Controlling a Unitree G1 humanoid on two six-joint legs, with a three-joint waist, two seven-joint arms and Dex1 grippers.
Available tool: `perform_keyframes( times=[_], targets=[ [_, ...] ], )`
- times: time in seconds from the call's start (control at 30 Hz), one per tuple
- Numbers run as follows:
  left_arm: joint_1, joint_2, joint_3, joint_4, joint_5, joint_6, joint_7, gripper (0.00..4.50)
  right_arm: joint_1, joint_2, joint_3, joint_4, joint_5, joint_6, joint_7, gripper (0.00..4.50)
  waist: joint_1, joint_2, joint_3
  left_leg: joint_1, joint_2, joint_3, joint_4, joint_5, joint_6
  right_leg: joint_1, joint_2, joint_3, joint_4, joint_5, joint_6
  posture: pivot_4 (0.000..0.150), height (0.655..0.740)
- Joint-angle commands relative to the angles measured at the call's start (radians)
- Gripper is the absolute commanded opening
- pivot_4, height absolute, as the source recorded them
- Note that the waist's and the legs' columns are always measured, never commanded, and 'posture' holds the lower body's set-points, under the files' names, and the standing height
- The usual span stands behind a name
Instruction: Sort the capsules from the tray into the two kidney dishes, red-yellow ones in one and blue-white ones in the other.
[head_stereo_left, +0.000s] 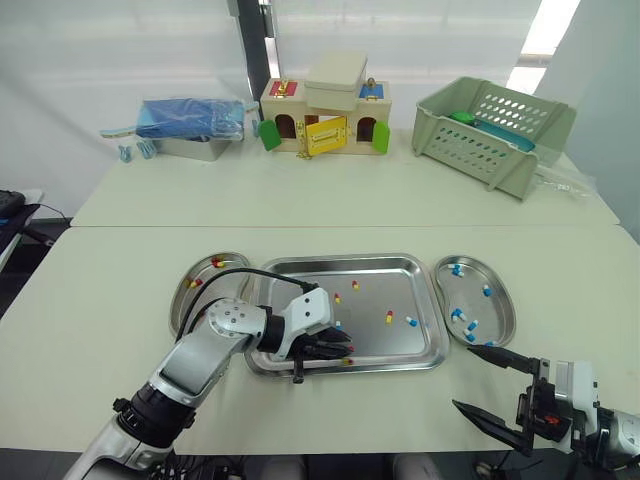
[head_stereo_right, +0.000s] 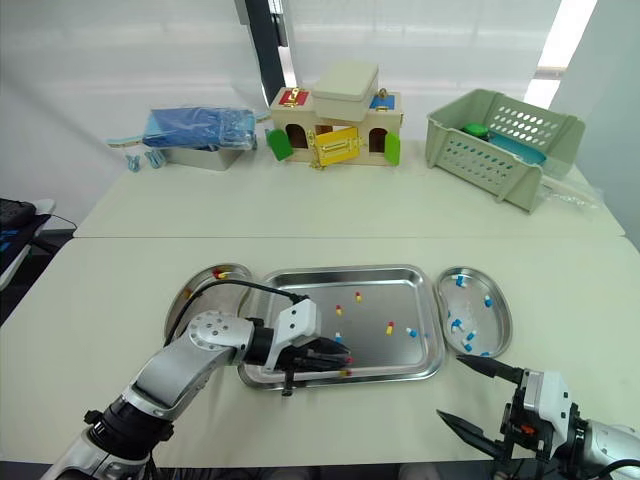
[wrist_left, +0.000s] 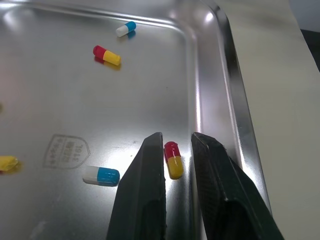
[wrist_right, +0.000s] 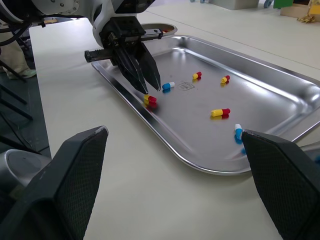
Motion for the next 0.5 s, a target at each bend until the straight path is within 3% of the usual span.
perform_keyframes(
  times=[0.03,0.5],
  targets=[
    [-0.014,-0.005,-0.016,0.002,0.019,-0.009,0.003,0.88,0.011,0.000,0.001,-0.044,0.014,-0.004,-0.011,4.50,-0.001,0.000,0.000,0.000,0.000,0.000,0.000,0.000,0.000,0.000,0.000,0.000,0.000,0.000,0.000,0.150,0.7400],
    [-0.020,-0.003,-0.059,0.016,0.095,-0.037,-0.008,0.88,0.015,-0.004,0.012,-0.064,0.013,0.004,-0.046,4.50,0.000,0.000,0.000,0.000,0.000,0.000,0.000,0.000,0.000,0.000,0.000,0.000,0.000,0.000,0.000,0.150,0.7400]
  ],
)
